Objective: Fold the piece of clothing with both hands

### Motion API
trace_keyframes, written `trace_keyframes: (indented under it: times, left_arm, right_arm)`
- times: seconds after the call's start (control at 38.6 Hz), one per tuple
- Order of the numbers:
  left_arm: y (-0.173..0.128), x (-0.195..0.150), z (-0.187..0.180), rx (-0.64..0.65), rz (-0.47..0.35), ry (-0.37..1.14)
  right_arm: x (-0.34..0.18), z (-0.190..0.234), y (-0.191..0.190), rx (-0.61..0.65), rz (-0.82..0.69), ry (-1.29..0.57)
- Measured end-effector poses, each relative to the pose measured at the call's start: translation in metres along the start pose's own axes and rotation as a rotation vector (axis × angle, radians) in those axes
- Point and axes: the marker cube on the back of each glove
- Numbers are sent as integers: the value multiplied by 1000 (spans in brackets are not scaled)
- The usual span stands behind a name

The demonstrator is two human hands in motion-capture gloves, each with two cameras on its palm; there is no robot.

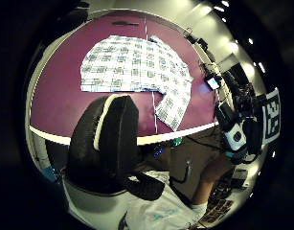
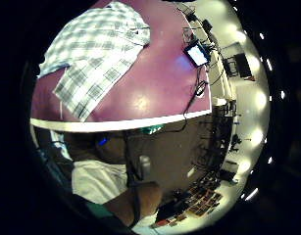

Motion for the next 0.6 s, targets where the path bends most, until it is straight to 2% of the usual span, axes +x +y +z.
trace_keyframes:
  times: [0.05, 0.1, 0.36, 0.52, 0.6]
  left_arm:
    - [25, 8, -18, -14, -9, 0]
    - [35, 11, -25, -31, -10, 16]
    - [35, 18, -20, -77, 24, 61]
    - [43, 23, -27, -97, 34, 49]
    - [43, 24, -18, -100, 28, 26]
  right_arm:
    - [-4, -7, 27, -25, 2, -3]
    - [-6, -10, 37, -36, -6, -5]
    - [-10, -13, 47, -64, -46, 9]
    - [-5, -7, 44, -54, -54, 12]
    - [2, 2, 41, -43, -41, 18]
